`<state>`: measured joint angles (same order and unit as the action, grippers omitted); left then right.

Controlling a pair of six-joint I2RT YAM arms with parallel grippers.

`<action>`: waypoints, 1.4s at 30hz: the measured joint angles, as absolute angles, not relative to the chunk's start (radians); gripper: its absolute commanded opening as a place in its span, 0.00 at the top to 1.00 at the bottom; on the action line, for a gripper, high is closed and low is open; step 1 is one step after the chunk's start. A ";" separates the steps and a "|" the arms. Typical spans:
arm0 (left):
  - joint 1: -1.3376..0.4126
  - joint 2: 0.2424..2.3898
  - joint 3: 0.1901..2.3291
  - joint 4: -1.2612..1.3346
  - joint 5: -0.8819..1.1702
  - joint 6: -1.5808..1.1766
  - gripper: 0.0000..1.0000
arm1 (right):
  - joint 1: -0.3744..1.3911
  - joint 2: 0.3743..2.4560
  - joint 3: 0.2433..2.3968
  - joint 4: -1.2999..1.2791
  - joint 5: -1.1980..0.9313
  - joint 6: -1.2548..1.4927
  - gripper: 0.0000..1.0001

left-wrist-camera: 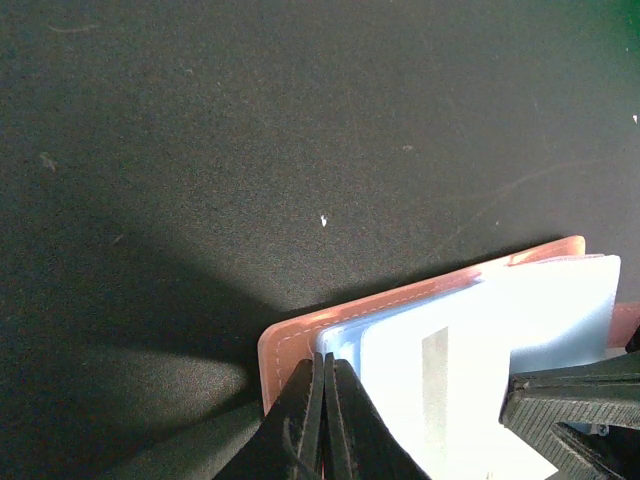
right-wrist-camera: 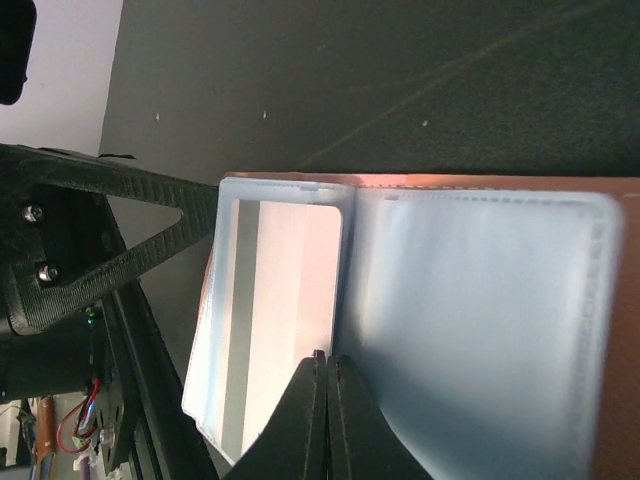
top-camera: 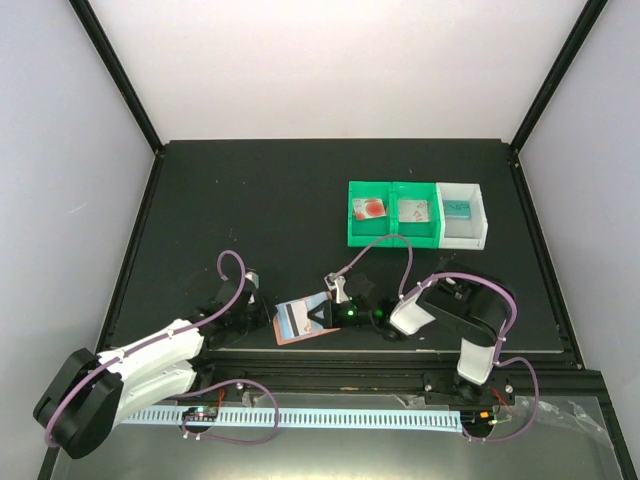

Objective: Take the credit cards out of the card holder

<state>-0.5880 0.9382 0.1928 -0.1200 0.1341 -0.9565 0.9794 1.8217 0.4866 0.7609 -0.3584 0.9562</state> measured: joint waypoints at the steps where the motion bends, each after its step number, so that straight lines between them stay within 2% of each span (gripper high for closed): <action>1: -0.588 0.938 0.193 -0.120 0.134 -0.957 0.98 | 0.978 1.822 0.485 0.764 -0.359 0.957 0.99; 10: -0.584 0.936 0.193 -0.130 0.133 -0.952 0.98 | 0.936 1.754 0.400 0.778 -0.351 0.954 0.99; 11: -0.583 0.936 0.193 -0.134 0.133 -0.951 0.95 | 0.933 1.748 0.392 0.778 -0.350 0.953 0.99; 13: -0.583 0.936 0.194 -0.138 0.133 -0.946 0.81 | 0.929 1.744 0.383 0.779 -0.350 0.953 0.99; 14: -0.583 0.936 0.196 -0.145 0.134 -0.941 0.78 | 0.928 1.743 0.382 0.780 -0.350 0.953 0.99; 20: -0.582 0.890 0.268 -0.211 0.149 -0.922 0.72 | 0.929 1.743 0.382 0.782 -0.350 0.957 0.99; 24: -0.583 0.836 0.280 -0.194 0.207 -0.920 0.74 | 0.928 1.742 0.382 0.781 -0.350 0.967 0.99; 29: -0.620 0.855 0.280 -0.117 0.271 -0.934 0.88 | 0.929 1.741 0.382 0.779 -0.349 0.972 0.99; 34: -0.653 0.985 0.278 -0.004 0.322 -0.942 0.97 | 0.929 1.741 0.382 0.778 -0.350 0.976 0.99; 42: -0.669 1.177 0.276 0.106 0.347 -0.944 0.98 | 0.929 1.741 0.382 0.778 -0.350 0.979 0.96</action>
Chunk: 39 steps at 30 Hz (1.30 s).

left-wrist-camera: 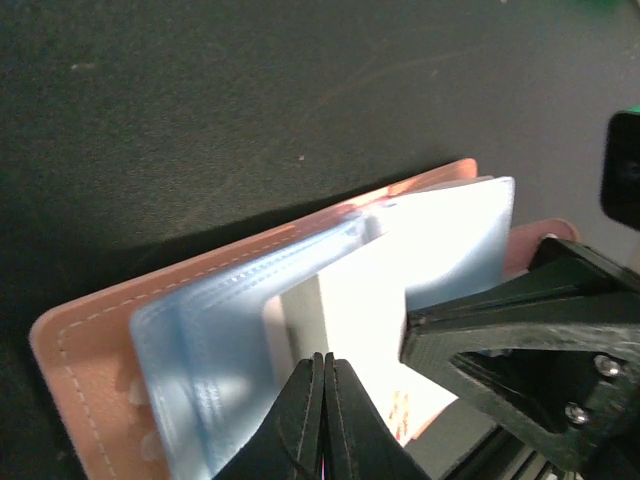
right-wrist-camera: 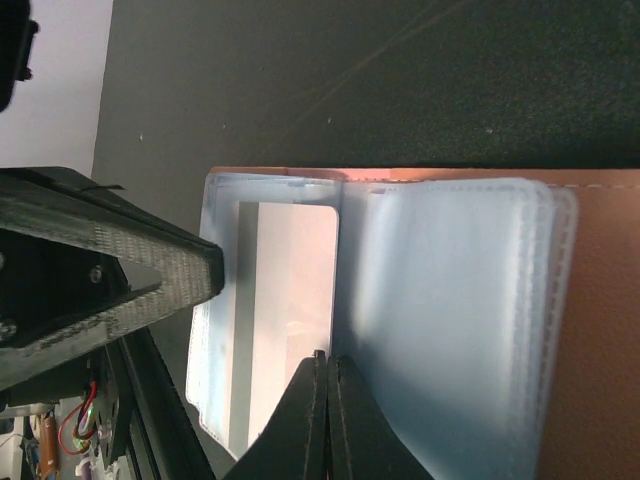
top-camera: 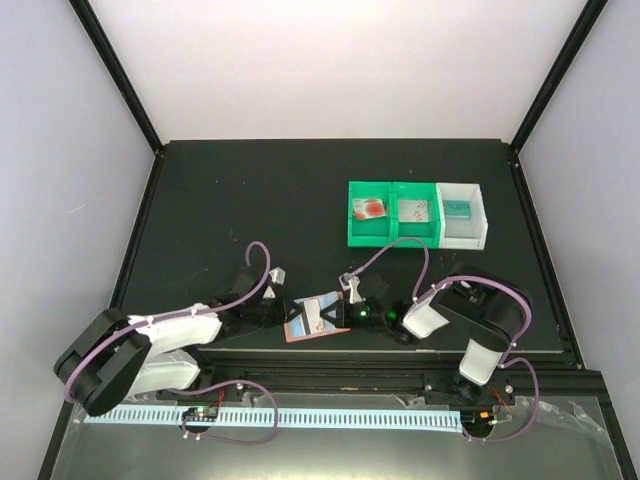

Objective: Take the credit cards out of the card holder

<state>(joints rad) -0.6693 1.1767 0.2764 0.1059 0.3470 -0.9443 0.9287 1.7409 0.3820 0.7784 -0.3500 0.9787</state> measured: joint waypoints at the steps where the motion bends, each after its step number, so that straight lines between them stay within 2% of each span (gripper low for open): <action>1: -0.669 1.190 0.276 0.111 0.347 -0.944 0.99 | 0.929 1.741 0.382 0.778 -0.350 0.979 0.95; 8: -0.670 1.209 0.247 0.149 0.343 -0.947 0.98 | 0.928 1.766 0.389 0.808 -0.360 0.990 0.87; 13: -0.675 1.199 0.235 0.160 0.336 -0.952 0.98 | 0.926 1.779 0.392 0.833 -0.370 0.997 0.86; 20: -0.675 1.200 0.229 0.173 0.335 -0.955 0.96 | 0.924 1.780 0.393 0.825 -0.371 0.999 0.99; 39: -0.675 1.174 0.207 0.189 0.295 -0.971 0.95 | 0.884 1.602 0.361 0.695 -0.347 0.910 0.99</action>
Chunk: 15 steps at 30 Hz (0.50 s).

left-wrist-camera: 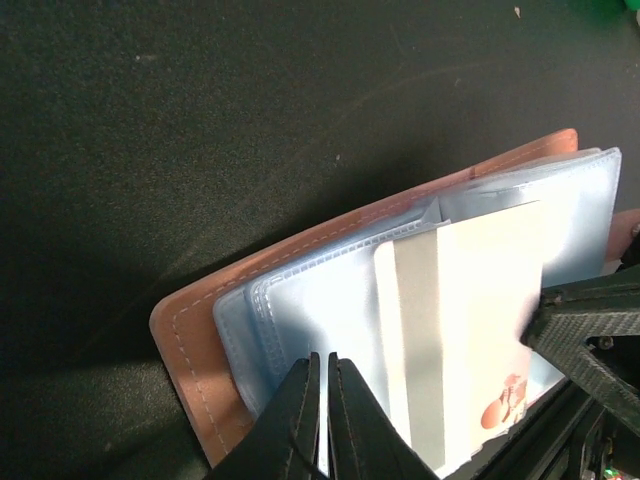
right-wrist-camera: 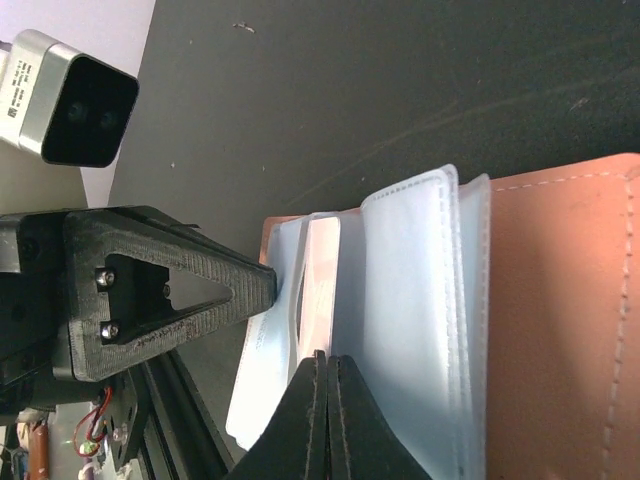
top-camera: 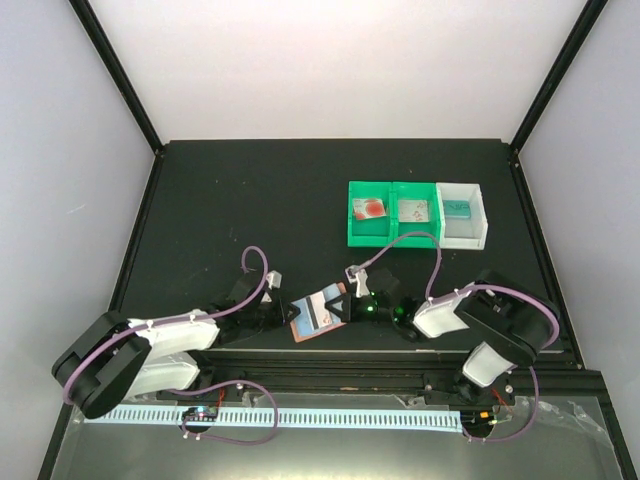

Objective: Take the credit cards out of the card holder

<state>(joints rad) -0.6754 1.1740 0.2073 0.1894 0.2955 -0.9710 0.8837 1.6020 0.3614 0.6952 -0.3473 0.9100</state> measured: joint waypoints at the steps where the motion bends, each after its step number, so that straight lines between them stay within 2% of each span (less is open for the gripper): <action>1: -0.675 1.178 0.208 0.191 0.295 -0.969 0.95 | 0.883 1.596 0.361 0.691 -0.345 0.907 0.99; 9: -0.673 1.208 0.214 0.216 0.292 -0.960 0.95 | 0.860 1.558 0.366 0.601 -0.312 0.897 0.99; 15: -0.667 1.211 0.214 0.217 0.290 -0.945 0.95 | 0.847 1.557 0.454 0.457 -0.291 0.845 0.99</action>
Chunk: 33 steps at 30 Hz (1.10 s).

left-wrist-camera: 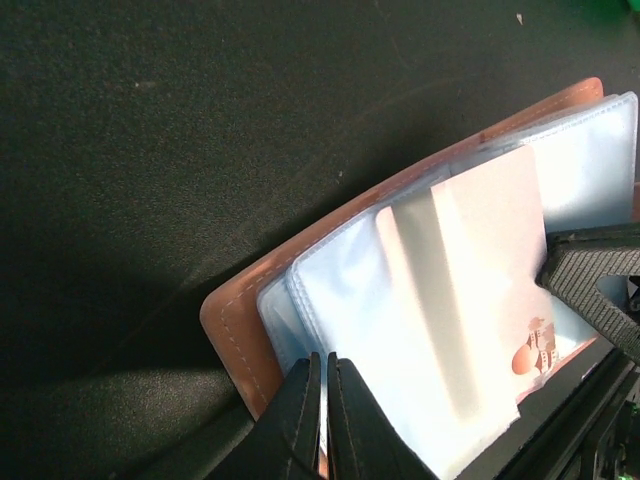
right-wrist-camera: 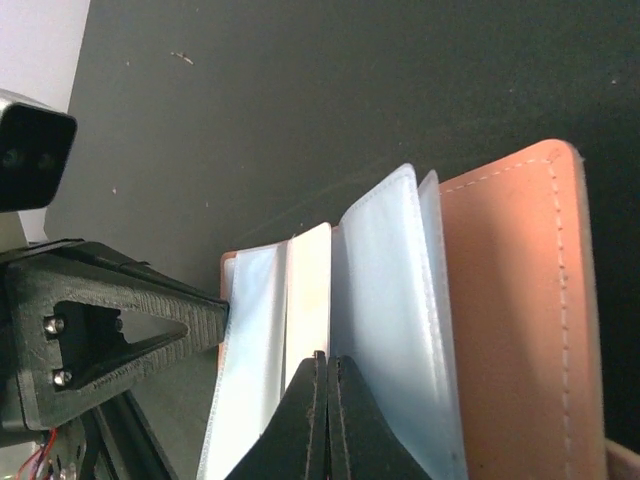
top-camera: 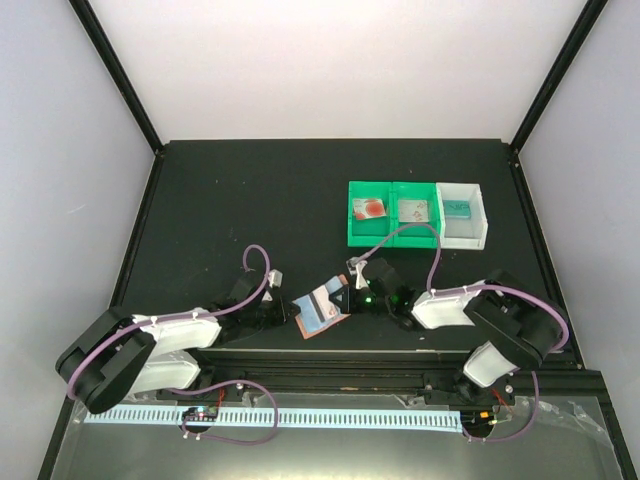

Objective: Take the credit cards out of the card holder

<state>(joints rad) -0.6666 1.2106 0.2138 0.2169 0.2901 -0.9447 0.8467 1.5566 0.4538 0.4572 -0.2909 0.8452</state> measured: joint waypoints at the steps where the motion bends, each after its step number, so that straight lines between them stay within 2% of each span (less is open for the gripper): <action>1: -0.666 1.211 0.214 0.216 0.290 -0.942 0.95 | 0.846 1.555 0.458 0.450 -0.291 0.838 0.99; 7: -0.656 1.204 0.214 0.183 0.272 -0.929 0.95 | 0.841 1.510 0.470 0.346 -0.263 0.788 0.99; 10: -0.654 1.203 0.216 0.177 0.266 -0.921 0.95 | 0.834 1.486 0.476 0.321 -0.253 0.781 0.87; 12: -0.654 1.203 0.216 0.176 0.265 -0.918 0.95 | 0.833 1.489 0.487 0.304 -0.259 0.775 0.86; 20: -0.654 1.180 0.217 0.145 0.257 -0.915 0.95 | 0.833 1.555 0.521 0.289 -0.307 0.761 0.87; 25: -0.654 1.158 0.227 0.094 0.251 -0.910 0.95 | 0.833 1.571 0.524 0.291 -0.321 0.759 0.99; 33: -0.654 1.108 0.255 0.045 0.283 -0.916 0.88 | 0.833 1.575 0.525 0.316 -0.325 0.764 0.99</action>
